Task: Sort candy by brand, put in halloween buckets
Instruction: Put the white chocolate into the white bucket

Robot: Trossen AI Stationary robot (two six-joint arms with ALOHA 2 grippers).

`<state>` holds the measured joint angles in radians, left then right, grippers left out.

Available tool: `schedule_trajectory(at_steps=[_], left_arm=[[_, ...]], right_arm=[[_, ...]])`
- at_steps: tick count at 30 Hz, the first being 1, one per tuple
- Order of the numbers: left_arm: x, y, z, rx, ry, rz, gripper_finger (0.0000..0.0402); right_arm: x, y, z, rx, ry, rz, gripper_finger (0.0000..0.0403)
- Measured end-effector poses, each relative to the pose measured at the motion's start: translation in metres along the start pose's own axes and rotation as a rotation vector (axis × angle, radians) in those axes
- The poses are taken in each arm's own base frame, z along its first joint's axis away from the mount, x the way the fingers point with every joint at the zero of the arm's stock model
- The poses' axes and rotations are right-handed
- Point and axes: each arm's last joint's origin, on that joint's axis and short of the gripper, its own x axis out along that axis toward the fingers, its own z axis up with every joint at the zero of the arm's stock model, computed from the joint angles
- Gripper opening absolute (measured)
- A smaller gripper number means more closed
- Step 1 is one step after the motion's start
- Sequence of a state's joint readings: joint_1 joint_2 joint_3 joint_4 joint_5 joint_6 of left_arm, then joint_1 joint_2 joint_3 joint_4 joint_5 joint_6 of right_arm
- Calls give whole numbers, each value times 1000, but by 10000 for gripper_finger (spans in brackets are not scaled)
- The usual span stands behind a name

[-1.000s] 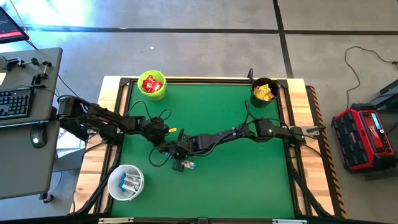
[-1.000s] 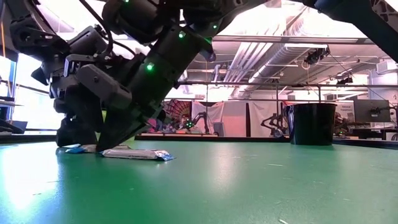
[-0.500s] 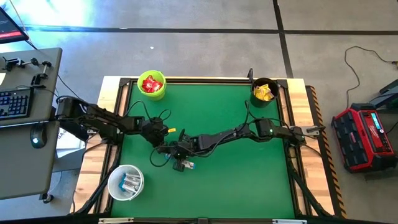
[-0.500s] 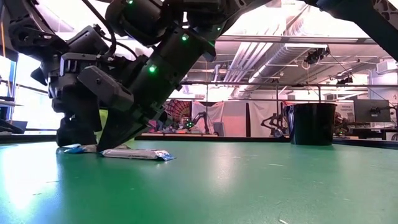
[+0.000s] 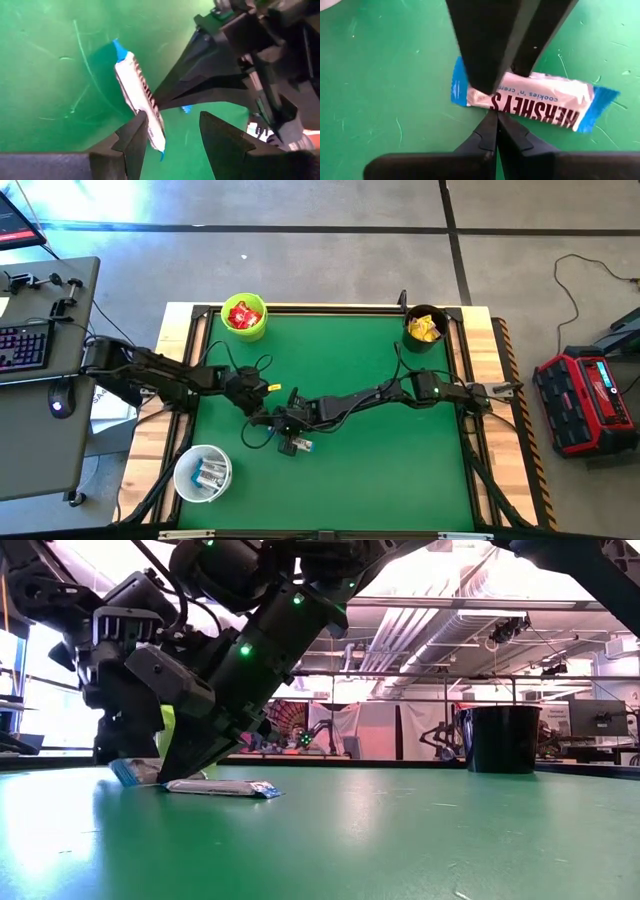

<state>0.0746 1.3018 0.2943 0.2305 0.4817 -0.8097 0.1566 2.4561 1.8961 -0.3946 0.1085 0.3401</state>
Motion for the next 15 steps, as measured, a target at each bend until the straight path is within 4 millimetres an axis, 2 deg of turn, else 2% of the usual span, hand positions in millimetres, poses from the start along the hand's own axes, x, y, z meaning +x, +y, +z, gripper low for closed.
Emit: schedule_trajectory(at_steps=[15], left_arm=[[0, -4, 2, 21, -10, -38, 169]], right_arm=[[0, 0, 0, 1, -12, -12, 0]])
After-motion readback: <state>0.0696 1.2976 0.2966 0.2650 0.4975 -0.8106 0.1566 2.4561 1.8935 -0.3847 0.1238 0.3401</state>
